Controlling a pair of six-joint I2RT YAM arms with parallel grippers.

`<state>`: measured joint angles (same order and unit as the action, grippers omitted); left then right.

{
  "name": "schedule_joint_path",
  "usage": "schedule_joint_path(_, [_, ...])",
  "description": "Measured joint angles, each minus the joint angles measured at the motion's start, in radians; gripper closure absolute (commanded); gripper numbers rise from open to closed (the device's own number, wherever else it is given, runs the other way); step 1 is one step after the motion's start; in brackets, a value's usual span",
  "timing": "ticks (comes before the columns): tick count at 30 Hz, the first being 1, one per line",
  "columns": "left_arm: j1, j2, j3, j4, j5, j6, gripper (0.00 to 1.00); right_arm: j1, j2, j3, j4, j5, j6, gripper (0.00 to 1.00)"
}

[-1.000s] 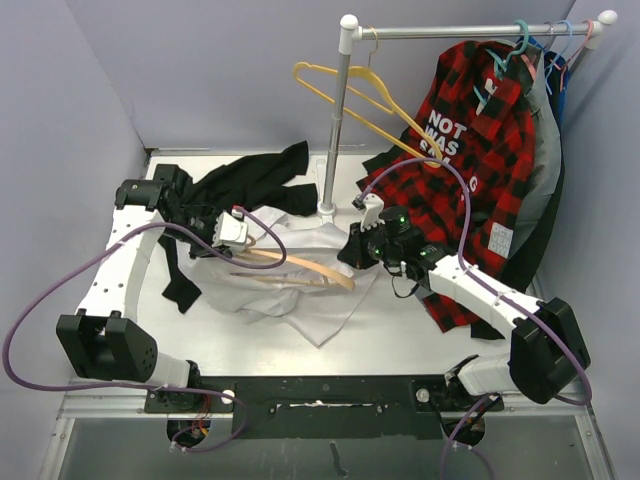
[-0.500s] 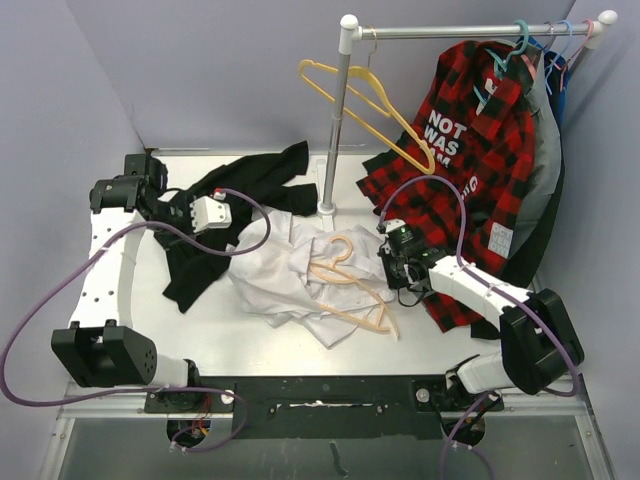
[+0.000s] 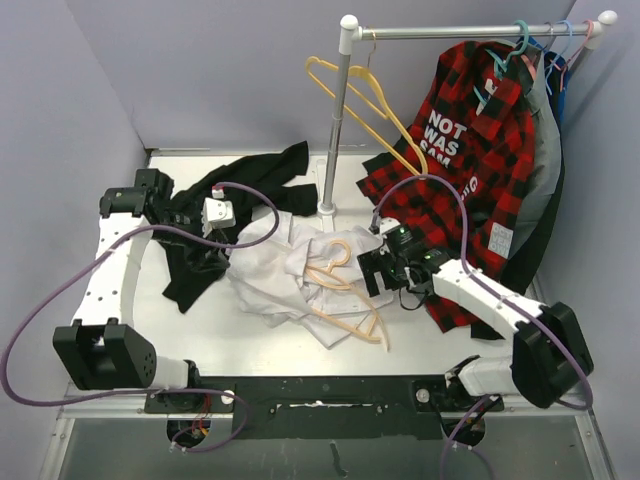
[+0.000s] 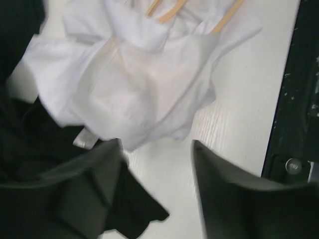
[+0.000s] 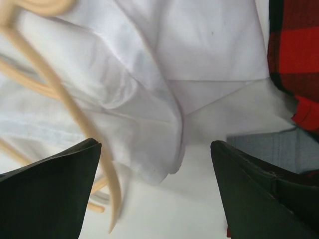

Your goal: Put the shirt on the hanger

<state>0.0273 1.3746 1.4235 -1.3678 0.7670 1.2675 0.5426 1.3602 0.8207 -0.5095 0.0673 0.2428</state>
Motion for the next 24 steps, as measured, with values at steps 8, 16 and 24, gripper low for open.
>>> schedule_joint_path(8, [-0.118, 0.145, -0.027, 0.032, 0.248, -0.115, 0.02, 0.007, -0.244, 0.105, -0.042, -0.113, -0.060, 0.02])
schedule_joint_path(16, [-0.374, 0.146, -0.155, 0.503, -0.021, -0.654, 0.02, 0.074, -0.290, -0.027, 0.074, -0.303, -0.265, 0.18])
schedule_joint_path(24, [-0.383, 0.172, -0.154, 0.658, -0.180, -0.844, 0.02, 0.104, 0.018, 0.036, 0.116, -0.303, -0.363, 0.69])
